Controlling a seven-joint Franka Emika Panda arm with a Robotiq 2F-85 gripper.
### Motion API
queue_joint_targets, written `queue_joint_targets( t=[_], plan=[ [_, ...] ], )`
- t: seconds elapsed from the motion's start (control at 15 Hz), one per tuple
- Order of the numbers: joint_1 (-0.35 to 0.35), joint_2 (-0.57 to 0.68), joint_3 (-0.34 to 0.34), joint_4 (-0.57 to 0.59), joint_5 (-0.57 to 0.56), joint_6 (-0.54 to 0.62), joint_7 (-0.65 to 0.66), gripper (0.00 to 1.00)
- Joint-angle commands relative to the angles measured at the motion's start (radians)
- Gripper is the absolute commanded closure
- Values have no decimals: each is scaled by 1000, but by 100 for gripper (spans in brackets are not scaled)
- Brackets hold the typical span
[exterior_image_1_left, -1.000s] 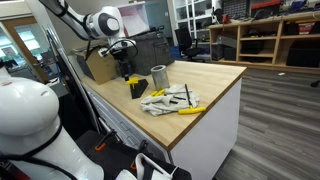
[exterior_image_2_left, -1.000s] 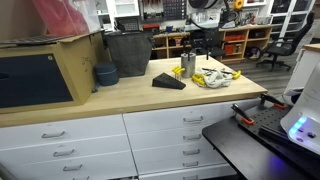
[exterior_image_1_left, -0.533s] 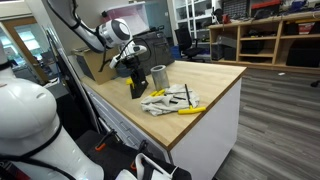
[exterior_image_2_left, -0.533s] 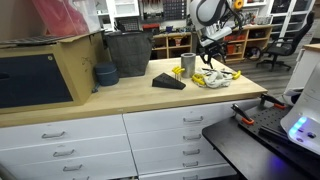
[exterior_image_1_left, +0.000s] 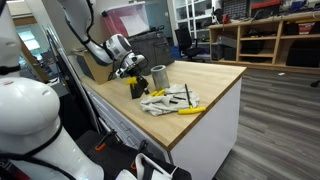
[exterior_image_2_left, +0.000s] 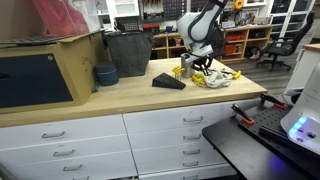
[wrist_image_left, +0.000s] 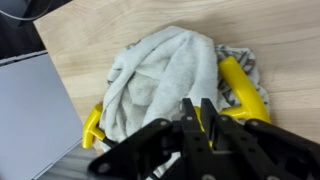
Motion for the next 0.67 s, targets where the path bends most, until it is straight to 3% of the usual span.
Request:
queue_joint_targets(
  t=[0.0, 0.33, 0.6],
  plan=[
    [45, 17, -24, 10, -1, 60, 90, 100],
    [50, 8, -87, -52, -95, 145, 250, 100],
    [-10, -5, -91, -79, 63, 245, 232, 100]
  ],
)
